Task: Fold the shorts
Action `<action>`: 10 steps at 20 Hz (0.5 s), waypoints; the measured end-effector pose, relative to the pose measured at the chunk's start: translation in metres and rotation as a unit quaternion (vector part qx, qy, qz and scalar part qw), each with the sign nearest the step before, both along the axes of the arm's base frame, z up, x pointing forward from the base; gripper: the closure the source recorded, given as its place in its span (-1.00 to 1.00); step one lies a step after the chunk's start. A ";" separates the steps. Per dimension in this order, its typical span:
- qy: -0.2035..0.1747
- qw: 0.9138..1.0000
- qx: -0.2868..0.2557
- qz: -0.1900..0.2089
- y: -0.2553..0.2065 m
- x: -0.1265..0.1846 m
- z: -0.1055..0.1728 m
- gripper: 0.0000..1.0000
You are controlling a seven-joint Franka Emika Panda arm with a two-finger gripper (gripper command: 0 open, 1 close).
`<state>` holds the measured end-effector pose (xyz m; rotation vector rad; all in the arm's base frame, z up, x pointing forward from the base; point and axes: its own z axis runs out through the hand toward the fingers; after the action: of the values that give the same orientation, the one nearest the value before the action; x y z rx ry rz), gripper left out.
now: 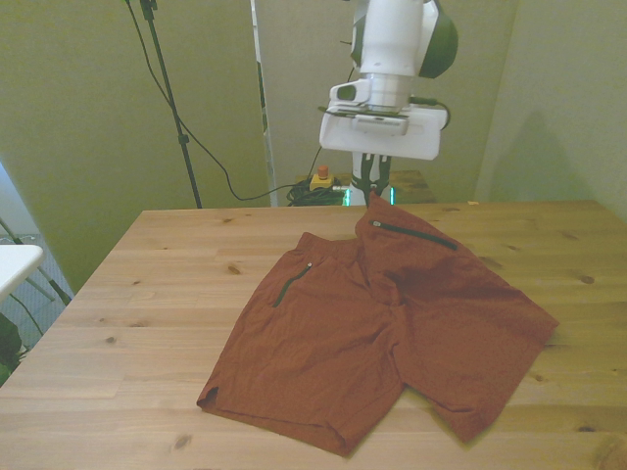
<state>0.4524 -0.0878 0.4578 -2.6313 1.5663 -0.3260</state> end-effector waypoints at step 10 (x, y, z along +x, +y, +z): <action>-0.005 0.989 0.142 -0.031 -0.056 -0.026 -0.061 1.00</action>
<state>0.4262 -0.1442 0.3969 -2.3668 1.5622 -0.1076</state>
